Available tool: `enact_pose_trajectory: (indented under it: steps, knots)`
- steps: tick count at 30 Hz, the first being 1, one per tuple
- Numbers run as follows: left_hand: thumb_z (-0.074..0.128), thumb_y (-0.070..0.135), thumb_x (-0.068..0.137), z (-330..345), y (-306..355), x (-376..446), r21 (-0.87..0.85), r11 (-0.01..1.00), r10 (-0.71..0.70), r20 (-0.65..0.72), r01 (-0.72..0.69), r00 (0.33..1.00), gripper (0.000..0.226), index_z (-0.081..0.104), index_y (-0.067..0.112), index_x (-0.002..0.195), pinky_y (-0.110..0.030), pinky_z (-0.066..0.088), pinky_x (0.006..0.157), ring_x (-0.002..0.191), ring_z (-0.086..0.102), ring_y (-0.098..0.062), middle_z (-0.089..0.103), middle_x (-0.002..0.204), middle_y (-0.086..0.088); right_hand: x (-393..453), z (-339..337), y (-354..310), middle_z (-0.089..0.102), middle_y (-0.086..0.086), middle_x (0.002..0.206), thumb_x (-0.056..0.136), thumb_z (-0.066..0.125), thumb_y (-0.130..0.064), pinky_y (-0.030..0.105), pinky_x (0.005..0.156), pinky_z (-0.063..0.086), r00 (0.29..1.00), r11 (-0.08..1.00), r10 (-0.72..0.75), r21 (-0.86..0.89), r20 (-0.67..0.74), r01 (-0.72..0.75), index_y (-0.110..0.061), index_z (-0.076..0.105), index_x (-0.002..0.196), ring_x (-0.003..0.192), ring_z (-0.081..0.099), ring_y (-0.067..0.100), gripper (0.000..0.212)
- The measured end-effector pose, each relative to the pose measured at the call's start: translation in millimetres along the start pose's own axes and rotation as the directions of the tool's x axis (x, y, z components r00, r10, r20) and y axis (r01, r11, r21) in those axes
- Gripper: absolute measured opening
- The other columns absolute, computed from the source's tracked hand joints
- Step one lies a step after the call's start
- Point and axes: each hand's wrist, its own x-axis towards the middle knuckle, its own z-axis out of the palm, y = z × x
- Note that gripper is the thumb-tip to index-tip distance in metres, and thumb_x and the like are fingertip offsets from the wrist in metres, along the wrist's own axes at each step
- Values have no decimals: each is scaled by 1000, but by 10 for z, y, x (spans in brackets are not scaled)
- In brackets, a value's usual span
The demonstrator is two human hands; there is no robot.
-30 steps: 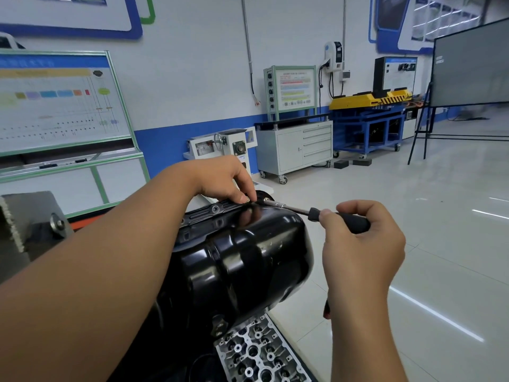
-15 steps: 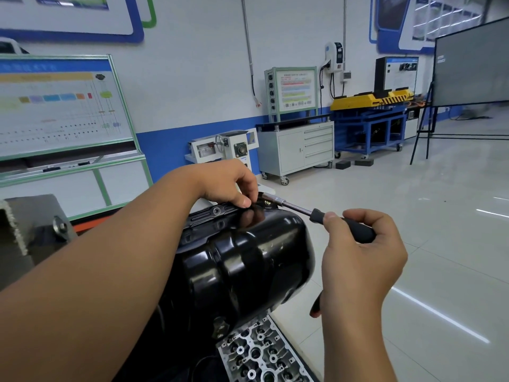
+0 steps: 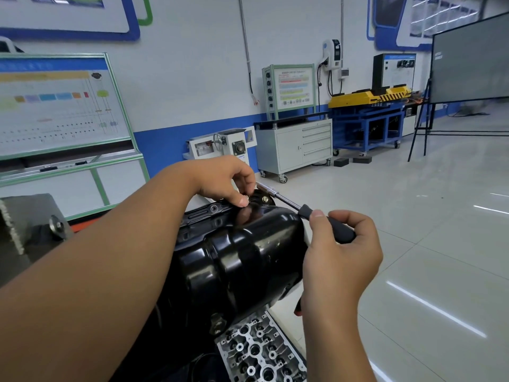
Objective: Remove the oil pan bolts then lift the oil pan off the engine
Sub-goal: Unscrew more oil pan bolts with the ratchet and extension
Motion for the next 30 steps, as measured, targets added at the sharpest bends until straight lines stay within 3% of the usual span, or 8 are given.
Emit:
enact_pose_trajectory:
  steps: [4,7,11,15,20,24,28,30]
  knots:
    - [66,9,98,-5,33,16,99,995,-29,76,22,997,32,79,37,107,-7,41,72,81,63,15,71,86,33,30,-28,36,68,-25,74,83,79,-28,30,65,49,1000,1000,26,-17,-5,-26,-34,62,82,58,57,3,18]
    - [67,6,96,6,27,47,99,995,-31,9,30,999,29,79,32,97,-3,40,64,74,60,17,68,78,34,42,-43,53,69,-22,77,83,79,-28,31,65,49,999,999,42,-12,-7,-42,-34,63,83,61,58,5,18]
    - [76,7,89,12,-5,45,44,999,-25,-13,26,1000,23,73,29,92,-12,43,63,68,62,12,70,78,25,28,-48,66,66,-25,72,84,79,-26,27,64,47,999,999,36,0,-9,-36,-32,62,82,58,57,3,18]
    - [69,10,96,-16,31,5,61,998,-38,89,33,995,29,76,34,111,-6,41,68,77,62,17,70,83,34,29,-50,76,66,-26,71,84,79,-25,27,65,46,999,999,36,11,-14,-36,-33,62,82,60,57,2,19]
    - [68,4,95,5,53,42,105,994,-19,-14,20,1000,28,78,31,93,-1,39,61,71,59,18,69,78,24,10,-41,72,66,-27,73,85,80,-24,26,64,46,1000,1000,24,18,-14,-24,-32,62,82,61,59,0,19]
    - [77,8,89,-18,28,12,20,999,-26,-11,26,1000,18,74,25,93,-23,51,70,67,63,7,72,90,14,9,-40,70,67,-24,74,84,80,-25,27,66,47,1000,999,24,23,-18,-24,-33,63,82,64,60,3,19]
    - [67,7,96,-6,64,21,84,996,-29,53,24,998,30,79,34,103,0,40,65,74,61,16,71,83,32,7,-46,68,67,-24,73,84,80,-25,28,65,48,1000,999,20,32,-20,-20,-35,63,81,62,59,3,21]
    - [66,5,96,2,62,48,112,993,-30,14,28,999,29,79,32,98,-1,39,62,72,59,18,67,76,38,7,-47,66,67,-24,72,84,80,-24,29,66,48,1000,999,19,35,-22,-19,-34,62,80,62,59,3,21]
